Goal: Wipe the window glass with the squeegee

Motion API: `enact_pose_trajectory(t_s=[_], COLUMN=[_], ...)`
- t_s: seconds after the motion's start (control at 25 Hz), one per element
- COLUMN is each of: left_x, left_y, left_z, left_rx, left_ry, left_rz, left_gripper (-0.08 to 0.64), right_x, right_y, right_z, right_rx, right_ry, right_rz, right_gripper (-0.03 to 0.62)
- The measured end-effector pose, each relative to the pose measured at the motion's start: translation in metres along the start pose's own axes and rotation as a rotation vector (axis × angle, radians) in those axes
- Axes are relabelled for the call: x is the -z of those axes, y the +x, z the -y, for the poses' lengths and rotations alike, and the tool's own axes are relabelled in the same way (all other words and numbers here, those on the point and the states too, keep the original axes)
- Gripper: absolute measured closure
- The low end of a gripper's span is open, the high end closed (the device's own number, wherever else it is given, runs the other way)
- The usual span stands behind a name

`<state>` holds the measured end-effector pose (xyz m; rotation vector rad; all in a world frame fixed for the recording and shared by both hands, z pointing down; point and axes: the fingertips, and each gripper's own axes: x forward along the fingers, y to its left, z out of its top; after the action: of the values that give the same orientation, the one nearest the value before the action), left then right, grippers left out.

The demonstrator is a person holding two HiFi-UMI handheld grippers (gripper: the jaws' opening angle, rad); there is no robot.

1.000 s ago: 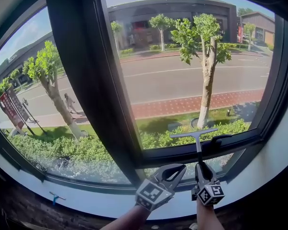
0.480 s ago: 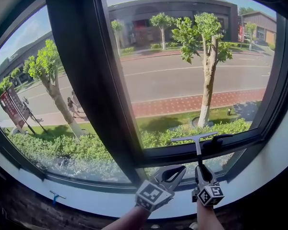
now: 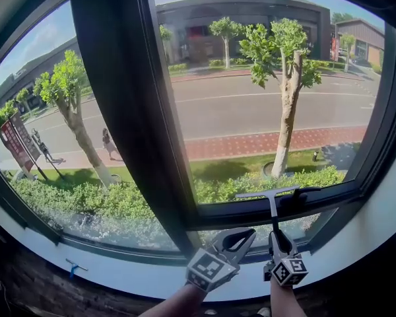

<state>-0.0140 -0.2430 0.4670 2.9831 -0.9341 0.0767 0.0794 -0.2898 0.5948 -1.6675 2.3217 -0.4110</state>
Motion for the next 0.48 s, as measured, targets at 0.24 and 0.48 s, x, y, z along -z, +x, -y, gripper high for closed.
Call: enact_pose_trajectory(t_s=[0.24, 0.48], left_x=[-0.0012, -0.0010], left_y=[-0.0002, -0.0025], left_z=[-0.0011, -0.0020], left_rx=[0.003, -0.009], left_ry=[0.003, -0.006], left_rz=[0.017, 0.013], left_gripper=[0.557, 0.557], right_x=[0.0075, 0.0084], right_y=[0.0001, -0.0017], right_z=[0.0023, 0.0031], right_rx=[0.000, 0.001], right_ry=[-0.008, -0.010], right_rz=[-0.024, -0.029], right_gripper=[0.491, 0.491])
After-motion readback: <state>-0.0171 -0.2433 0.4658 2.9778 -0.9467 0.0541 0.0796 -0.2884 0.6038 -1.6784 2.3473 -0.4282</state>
